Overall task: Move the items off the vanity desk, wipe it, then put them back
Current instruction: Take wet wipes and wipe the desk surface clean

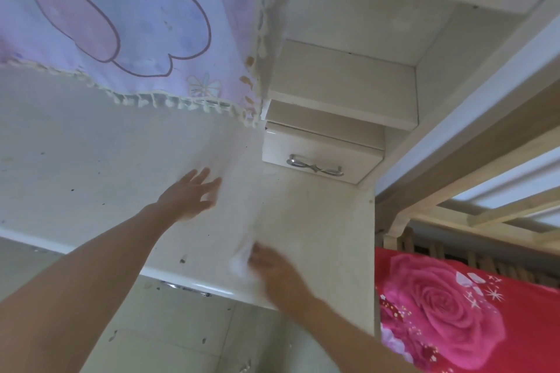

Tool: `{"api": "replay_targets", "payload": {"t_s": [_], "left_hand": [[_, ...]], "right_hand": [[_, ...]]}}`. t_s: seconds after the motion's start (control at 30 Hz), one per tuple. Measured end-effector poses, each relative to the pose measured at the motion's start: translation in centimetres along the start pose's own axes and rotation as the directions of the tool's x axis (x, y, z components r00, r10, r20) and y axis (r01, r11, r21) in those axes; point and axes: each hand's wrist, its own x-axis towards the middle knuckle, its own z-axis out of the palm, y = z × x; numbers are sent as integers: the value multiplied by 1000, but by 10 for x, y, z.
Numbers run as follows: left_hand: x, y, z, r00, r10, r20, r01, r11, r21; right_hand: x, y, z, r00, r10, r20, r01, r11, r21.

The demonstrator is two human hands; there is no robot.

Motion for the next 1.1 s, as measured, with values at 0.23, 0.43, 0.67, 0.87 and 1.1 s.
{"api": "replay_targets", "payload": {"t_s": [0.23,0.43,0.67,0.87,1.1], "left_hand": [[3,-4,2,999,27,-28,-26,1000,8],[1,-5,-1,995,78,-61,-83,993,-79],[-45,-115,16,896,125,-427,-186,977,-104],[-68,-189,29,867,98,-489,-132,991,-35],[-62,-255,38,816,19,-578,-73,995,-69]], "right_hand": [[15,-27,17,997,-10,76,-8,973,233],[67,29,-32,918,159,-364,-208,973,-99],[82,-55,64,990,-121,-79,100,970,-221],[82,-118,88,964,-258,-69,245,957,-155],[173,-32,-7,828,373,-418,-409,912,3]]}}
